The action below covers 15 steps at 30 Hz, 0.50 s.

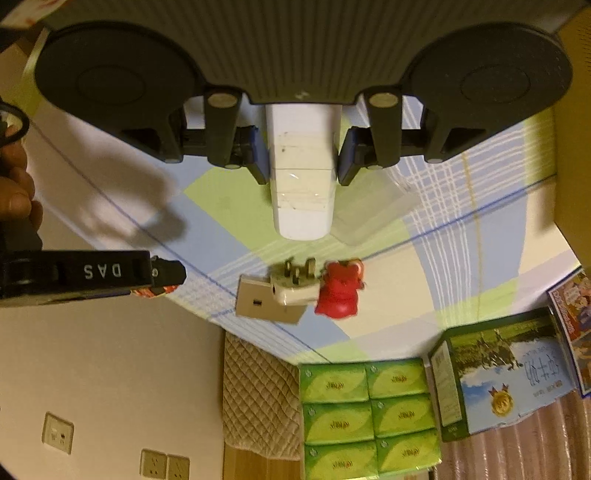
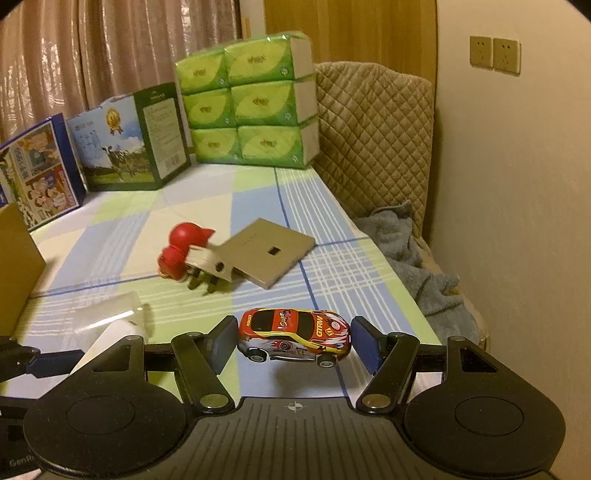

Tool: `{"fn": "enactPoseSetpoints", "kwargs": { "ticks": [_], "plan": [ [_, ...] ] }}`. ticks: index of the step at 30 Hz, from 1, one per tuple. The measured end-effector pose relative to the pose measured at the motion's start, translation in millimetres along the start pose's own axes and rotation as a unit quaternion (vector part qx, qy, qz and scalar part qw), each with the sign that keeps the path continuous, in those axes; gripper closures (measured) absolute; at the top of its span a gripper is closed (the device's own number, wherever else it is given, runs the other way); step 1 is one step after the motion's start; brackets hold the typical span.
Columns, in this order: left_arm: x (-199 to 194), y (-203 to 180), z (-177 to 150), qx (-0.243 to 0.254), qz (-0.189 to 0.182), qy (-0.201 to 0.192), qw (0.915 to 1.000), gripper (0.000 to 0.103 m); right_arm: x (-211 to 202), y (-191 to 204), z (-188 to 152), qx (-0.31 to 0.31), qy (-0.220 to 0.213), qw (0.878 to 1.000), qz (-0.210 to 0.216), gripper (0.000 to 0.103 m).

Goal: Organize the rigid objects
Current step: 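Carry the white block and toy car over the cardboard box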

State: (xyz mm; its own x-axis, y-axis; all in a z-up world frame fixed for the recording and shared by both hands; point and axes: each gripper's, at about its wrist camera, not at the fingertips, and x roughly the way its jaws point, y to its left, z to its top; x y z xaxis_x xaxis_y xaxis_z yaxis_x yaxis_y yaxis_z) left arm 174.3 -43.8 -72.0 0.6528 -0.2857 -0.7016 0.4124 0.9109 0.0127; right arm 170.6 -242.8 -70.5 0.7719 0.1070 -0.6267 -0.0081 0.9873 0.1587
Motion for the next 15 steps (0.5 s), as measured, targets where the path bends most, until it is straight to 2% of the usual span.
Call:
{"fn": "enactPoseSetpoints", "kwargs": {
  "ticks": [15],
  "plan": [
    [-85,26,26,-0.035,0.030,-0.038,0.9982,0.068,-75,44,39,-0.024,-0.045,0.997,0.055,0.039]
  ]
}}
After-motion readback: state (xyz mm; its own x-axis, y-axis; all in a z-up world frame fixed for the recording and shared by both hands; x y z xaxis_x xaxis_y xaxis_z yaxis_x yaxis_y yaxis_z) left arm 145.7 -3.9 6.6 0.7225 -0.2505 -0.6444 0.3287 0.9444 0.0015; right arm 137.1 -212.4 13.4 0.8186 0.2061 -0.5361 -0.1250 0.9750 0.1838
